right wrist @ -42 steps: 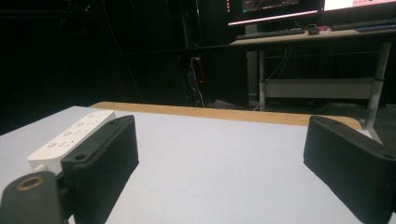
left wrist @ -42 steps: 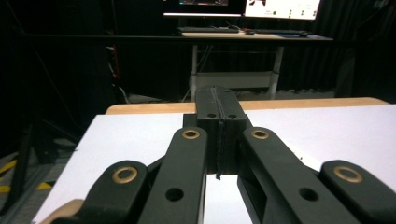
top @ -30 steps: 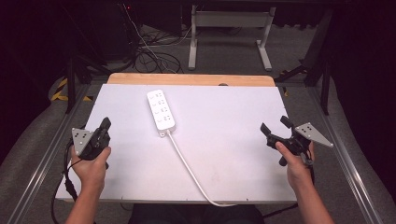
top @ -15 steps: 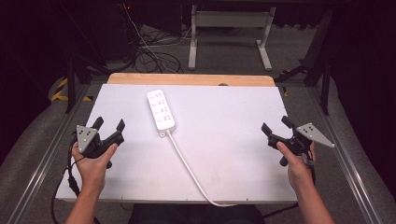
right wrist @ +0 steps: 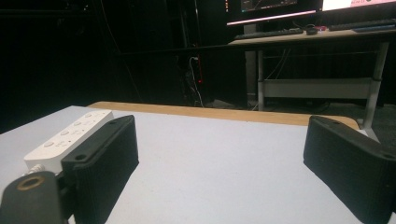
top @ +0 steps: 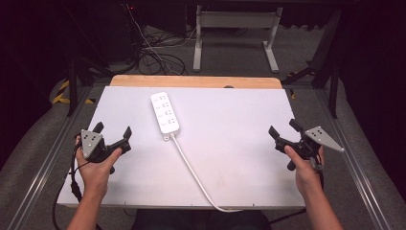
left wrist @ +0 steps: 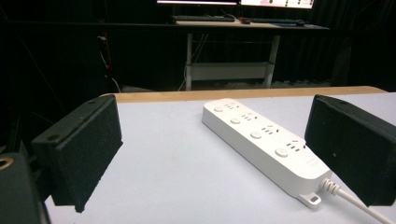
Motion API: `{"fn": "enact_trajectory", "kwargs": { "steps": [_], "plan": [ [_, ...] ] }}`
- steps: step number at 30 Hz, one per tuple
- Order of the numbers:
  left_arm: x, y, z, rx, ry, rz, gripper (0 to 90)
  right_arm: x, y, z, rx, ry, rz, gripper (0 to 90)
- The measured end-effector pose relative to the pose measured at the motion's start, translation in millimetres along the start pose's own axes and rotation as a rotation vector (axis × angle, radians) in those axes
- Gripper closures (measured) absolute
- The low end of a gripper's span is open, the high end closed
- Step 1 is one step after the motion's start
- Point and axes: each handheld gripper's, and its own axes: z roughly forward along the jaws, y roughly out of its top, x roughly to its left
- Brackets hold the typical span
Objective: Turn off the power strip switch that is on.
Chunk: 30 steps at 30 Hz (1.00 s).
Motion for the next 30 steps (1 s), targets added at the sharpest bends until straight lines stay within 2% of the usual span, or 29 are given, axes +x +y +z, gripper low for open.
{"fn": "enact_trajectory", "kwargs": {
  "steps": [10,11,18,30],
  "plan": [
    [-1.7,-1.1,-0.9,0.004,-0.005,-0.008,6.7,-0.2,0.5,-2.6,-0.006,-0.007,0.012,10.3],
    [-2.3,-0.8,-2.9,0.002,-0.008,0.002,6.7,0.1,1.0,-2.6,-0.009,-0.009,0.013,10.2],
    [0.6,-0.4,-7.4,-0.003,0.0,-0.006,7.0,2.7,1.0,-1.6,-0.003,-0.011,0.0,10.3],
    [0.2,-2.3,-4.1,0.009,0.004,-0.003,6.1,1.2,0.2,-0.8,0.003,-0.01,-0.001,10.2]
  ]
}}
